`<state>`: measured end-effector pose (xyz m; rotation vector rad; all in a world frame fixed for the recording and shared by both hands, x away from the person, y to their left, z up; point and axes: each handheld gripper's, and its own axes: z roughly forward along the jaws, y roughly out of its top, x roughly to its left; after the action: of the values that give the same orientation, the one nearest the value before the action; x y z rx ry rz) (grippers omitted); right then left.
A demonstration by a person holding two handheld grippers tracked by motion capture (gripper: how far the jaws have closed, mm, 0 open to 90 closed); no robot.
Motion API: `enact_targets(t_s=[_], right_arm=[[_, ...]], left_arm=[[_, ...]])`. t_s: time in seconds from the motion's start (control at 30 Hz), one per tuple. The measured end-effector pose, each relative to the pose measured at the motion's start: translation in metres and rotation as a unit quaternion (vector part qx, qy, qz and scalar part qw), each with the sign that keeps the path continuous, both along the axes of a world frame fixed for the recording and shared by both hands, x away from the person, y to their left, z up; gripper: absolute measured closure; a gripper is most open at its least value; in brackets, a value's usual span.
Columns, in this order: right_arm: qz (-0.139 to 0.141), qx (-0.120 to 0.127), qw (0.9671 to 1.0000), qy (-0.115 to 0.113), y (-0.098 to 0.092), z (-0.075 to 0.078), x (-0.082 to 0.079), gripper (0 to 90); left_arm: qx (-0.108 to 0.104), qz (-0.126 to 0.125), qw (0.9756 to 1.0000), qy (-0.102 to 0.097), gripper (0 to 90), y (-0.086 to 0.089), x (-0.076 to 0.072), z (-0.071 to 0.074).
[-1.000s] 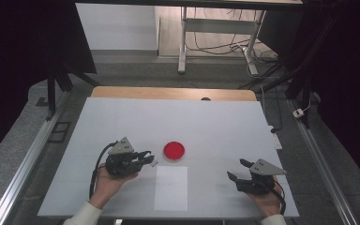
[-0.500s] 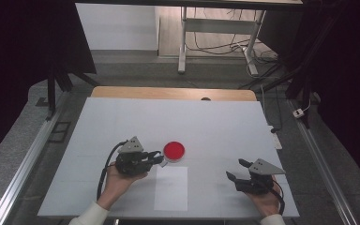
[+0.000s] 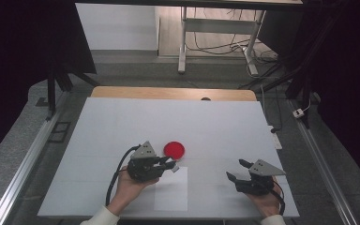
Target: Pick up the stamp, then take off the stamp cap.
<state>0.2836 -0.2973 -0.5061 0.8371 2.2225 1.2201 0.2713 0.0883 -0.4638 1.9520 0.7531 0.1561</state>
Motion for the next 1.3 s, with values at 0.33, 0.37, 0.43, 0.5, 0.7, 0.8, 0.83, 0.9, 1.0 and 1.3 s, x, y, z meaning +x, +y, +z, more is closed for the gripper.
enact_targets(t_s=[0.33,0.37,0.43,0.5,0.7,0.8,0.83,0.9,1.0,1.3], right_arm=[[-0.004,0.002,1.0000,-0.001,-0.002,0.001,0.000,28.7],[-0.004,0.002,1.0000,-0.001,-0.002,0.001,0.000,28.7],[-0.005,0.003,1.0000,-0.004,-0.004,0.001,0.001,28.7],[-0.004,0.009,0.9999,-0.005,-0.004,0.001,0.001,28.7],[-0.003,0.013,0.9999,-0.008,-0.005,0.002,0.001,28.7],[-0.001,0.014,0.9999,-0.008,-0.003,0.002,0.001,28.5],[-0.001,0.014,0.9999,-0.008,-0.003,0.002,0.001,28.5],[-0.002,0.008,0.9999,-0.012,-0.002,0.003,-0.001,28.3],[-0.003,0.010,0.9998,-0.015,-0.002,0.004,-0.004,27.9],[-0.006,0.021,0.9997,-0.012,0.001,0.002,-0.003,27.1]], left_arm=[[0.001,-0.004,1.0000,0.004,74.9,-0.005,0.002,-0.002],[0.001,-0.005,1.0000,0.004,74.9,-0.005,0.002,-0.003],[0.001,-0.003,1.0000,0.003,74.9,-0.004,0.003,-0.003],[-0.001,-0.003,1.0000,0.006,74.9,-0.002,0.005,-0.003],[-0.001,-0.004,1.0000,0.005,74.9,-0.002,0.006,-0.003],[0.000,-0.001,1.0000,0.005,74.9,0.000,0.006,-0.002],[0.000,-0.001,1.0000,0.005,74.9,0.000,0.006,-0.002],[0.000,0.001,1.0000,0.003,74.9,0.001,0.006,0.000],[-0.004,0.003,1.0000,0.002,74.9,0.005,0.005,0.004],[-0.002,0.001,1.0000,-0.002,74.9,0.004,0.008,0.002]])
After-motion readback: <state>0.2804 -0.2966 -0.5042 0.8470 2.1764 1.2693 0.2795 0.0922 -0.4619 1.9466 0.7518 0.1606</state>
